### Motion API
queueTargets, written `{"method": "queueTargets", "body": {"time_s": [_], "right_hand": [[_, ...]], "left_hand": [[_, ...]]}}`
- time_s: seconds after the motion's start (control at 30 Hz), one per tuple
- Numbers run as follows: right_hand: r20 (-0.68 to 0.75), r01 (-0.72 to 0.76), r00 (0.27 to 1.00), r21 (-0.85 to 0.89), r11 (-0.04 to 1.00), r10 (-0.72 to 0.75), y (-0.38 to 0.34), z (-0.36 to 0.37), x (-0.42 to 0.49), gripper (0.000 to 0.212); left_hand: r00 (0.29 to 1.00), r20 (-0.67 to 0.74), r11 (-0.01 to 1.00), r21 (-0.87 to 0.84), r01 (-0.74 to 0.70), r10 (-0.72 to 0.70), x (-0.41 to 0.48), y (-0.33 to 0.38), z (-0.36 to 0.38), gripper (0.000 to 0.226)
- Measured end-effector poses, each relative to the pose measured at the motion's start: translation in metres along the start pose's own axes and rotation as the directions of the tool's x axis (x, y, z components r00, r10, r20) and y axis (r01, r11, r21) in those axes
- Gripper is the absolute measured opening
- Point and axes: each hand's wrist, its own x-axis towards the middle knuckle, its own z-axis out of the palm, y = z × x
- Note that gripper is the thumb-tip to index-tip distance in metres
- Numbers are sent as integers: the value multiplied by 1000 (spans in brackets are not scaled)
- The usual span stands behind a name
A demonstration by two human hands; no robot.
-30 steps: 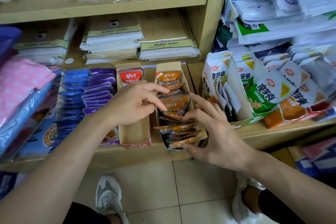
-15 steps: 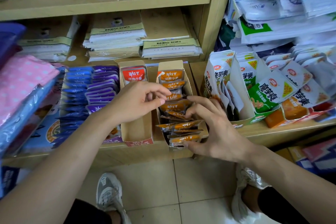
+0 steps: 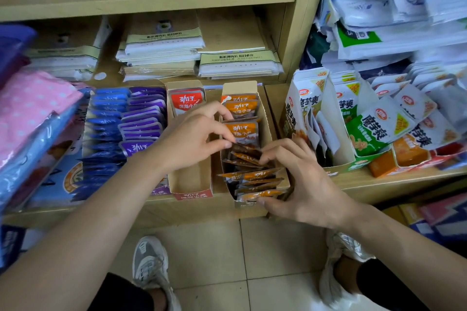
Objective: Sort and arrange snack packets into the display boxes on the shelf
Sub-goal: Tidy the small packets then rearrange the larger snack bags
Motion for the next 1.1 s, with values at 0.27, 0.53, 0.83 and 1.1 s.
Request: {"method": "queueTargets", "body": {"time_s": [0.27, 0.53, 0.83, 1.1], "right_hand": [[-73, -101, 991, 130, 986, 111, -2, 5, 1, 65], [37, -113, 993, 128, 985, 109, -4, 0, 7, 98], [166, 24, 986, 3, 1000, -24, -4, -4, 3, 78], [111, -14, 994, 34, 999, 10, -3, -5, 1, 68]], "left_hand": [[998, -68, 977, -213, 1, -16, -1, 10, -4, 11], [962, 258, 925, -339, 173, -86, -8, 13, -13, 22], [985, -165, 963, 249, 98, -58, -3, 13, -2, 34], [994, -105, 876, 476, 74, -27, 9, 23, 1, 38]]}}
